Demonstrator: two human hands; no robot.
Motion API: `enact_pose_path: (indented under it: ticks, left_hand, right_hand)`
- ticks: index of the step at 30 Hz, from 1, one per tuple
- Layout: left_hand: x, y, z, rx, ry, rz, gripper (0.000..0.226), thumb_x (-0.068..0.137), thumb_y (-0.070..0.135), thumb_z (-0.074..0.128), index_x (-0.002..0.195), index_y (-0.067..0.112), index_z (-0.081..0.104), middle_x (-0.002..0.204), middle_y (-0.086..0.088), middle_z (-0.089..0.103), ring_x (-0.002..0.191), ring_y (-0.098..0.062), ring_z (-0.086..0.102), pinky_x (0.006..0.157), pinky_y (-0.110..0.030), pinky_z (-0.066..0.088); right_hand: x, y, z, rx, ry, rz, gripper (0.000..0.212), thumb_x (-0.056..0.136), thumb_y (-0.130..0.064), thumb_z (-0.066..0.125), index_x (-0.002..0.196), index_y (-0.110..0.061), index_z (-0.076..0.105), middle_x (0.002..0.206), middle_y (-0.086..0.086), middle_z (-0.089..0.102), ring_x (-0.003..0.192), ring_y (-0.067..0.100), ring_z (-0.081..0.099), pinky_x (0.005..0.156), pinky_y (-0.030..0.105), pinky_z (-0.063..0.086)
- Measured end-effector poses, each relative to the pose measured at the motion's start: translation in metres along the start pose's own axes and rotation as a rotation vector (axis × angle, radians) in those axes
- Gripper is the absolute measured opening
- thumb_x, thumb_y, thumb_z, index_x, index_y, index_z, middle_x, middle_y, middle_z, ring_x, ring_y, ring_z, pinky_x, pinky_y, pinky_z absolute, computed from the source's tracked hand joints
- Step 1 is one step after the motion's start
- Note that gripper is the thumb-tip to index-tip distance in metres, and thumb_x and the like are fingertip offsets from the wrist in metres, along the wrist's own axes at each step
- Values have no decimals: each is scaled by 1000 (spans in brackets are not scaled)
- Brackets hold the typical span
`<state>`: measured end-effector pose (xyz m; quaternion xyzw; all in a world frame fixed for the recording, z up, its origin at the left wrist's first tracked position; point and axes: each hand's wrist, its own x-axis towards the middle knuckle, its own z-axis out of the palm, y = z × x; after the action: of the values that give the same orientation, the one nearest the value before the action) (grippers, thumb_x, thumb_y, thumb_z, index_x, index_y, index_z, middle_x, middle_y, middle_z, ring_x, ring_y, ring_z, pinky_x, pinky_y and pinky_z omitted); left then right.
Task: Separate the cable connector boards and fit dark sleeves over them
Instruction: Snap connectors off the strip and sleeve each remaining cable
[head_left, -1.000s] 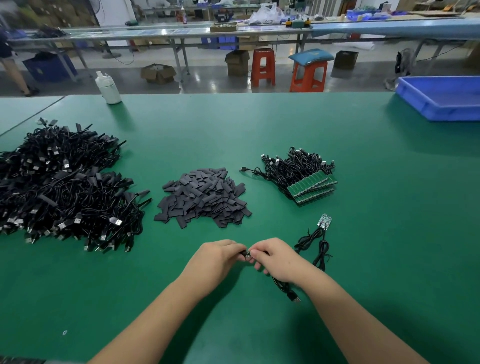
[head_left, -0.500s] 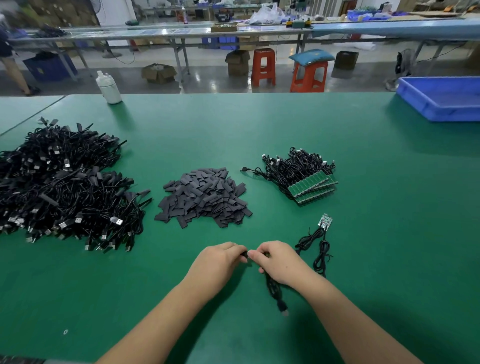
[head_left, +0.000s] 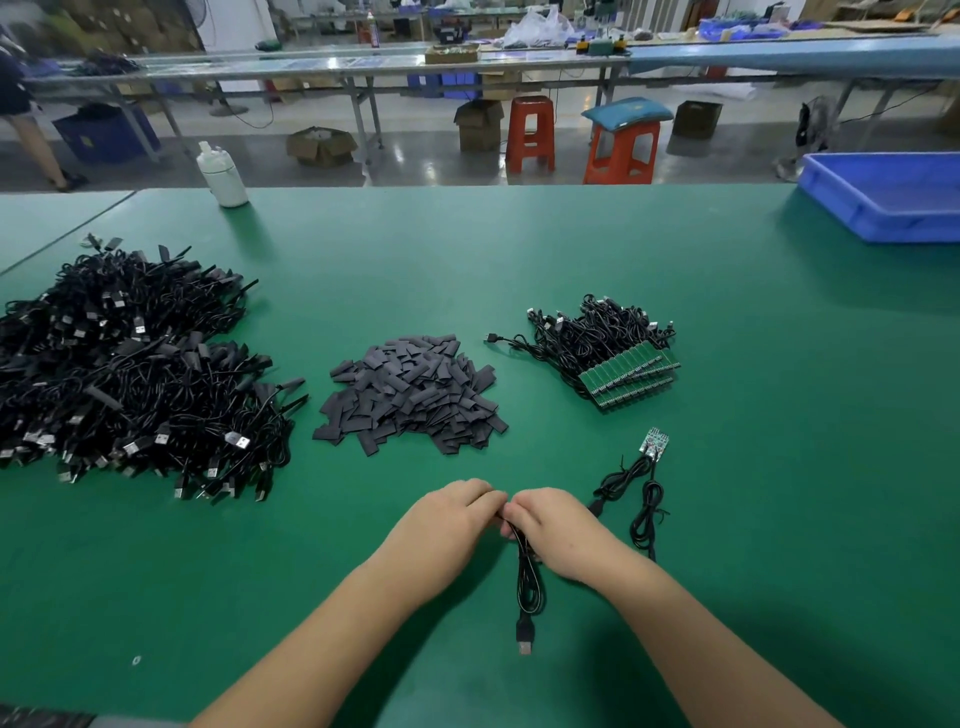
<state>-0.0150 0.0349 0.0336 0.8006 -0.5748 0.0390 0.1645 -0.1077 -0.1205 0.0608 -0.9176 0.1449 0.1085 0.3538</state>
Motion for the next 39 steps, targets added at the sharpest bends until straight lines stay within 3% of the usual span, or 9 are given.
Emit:
enact_pose_path:
  ticks: [4, 7, 9, 13, 18, 22, 26, 33, 39]
  left_hand:
    - [4, 8, -7, -178, 38, -31, 76, 79, -6, 47, 151, 12, 31, 154, -5, 35, 133, -12, 42, 109, -17, 33]
    - [13, 24, -9, -506, 187, -235, 71, 95, 4, 42, 156, 26, 12, 162, 8, 9, 142, 5, 21, 111, -9, 20]
    - [19, 28, -6, -735, 314, -492, 68, 99, 17, 51, 155, 25, 13, 156, 4, 22, 134, 1, 40, 110, -21, 34]
    - [21, 28, -5, -941, 65, -805, 41, 93, 36, 63, 131, 30, 51, 109, -2, 71, 85, -16, 72, 84, -40, 57]
    - [18, 12, -17, -724, 123, -733, 8, 94, 25, 62, 92, 26, 70, 73, 6, 73, 48, -4, 55, 56, -25, 47]
    - [7, -44, -48, -390, 246, -784, 15, 93, 32, 64, 101, 23, 73, 84, 10, 70, 68, -8, 60, 68, -24, 45]
    - [-20, -122, -89, 22, 335, -867, 29, 95, 33, 60, 111, 12, 71, 97, -11, 62, 82, -24, 55, 77, -37, 48]
    - [-61, -204, -130, 441, 69, -1272, 41, 97, 36, 52, 130, 13, 58, 127, -23, 56, 118, -43, 45, 95, -50, 39]
    - [-34, -180, -106, 442, 309, -1011, 32, 89, 18, 61, 119, 10, 65, 129, -21, 56, 115, -41, 43, 93, -52, 37]
  right_hand:
    - [2, 0, 0, 132, 32, 21, 33, 105, -26, 42, 78, -15, 56, 72, 4, 57, 66, 21, 56, 61, 33, 43]
    - [3, -5, 4, 590, 49, 45, 29, 105, -19, 46, 78, -13, 58, 77, 10, 57, 59, 21, 61, 54, 26, 50]
    - [6, -9, 2, 929, 102, 75, 25, 104, -14, 47, 89, -6, 65, 86, 12, 65, 65, 20, 66, 62, 28, 58]
    - [12, -14, -9, 1217, 260, 159, 20, 101, -13, 53, 97, -2, 69, 92, 13, 72, 74, 15, 74, 66, 28, 60]
    - [16, -12, -10, 922, 307, 115, 17, 100, -20, 57, 109, -17, 71, 106, 4, 71, 87, 10, 69, 83, 32, 59]
    - [12, 16, -30, 249, 462, 165, 27, 99, -30, 55, 121, -22, 68, 107, -3, 69, 89, 14, 62, 82, 26, 48]
    - [3, 66, -50, -276, 643, 331, 36, 98, -33, 53, 132, -25, 60, 128, 6, 58, 117, 26, 48, 97, 38, 41]
    - [0, 115, -68, 178, 505, 544, 80, 96, -35, 60, 156, -14, 13, 139, 8, 55, 135, 35, 39, 105, 51, 40]
    - [14, 118, -63, 500, 621, 601, 70, 86, -29, 75, 145, -12, 41, 110, 4, 62, 103, 26, 56, 89, 42, 44]
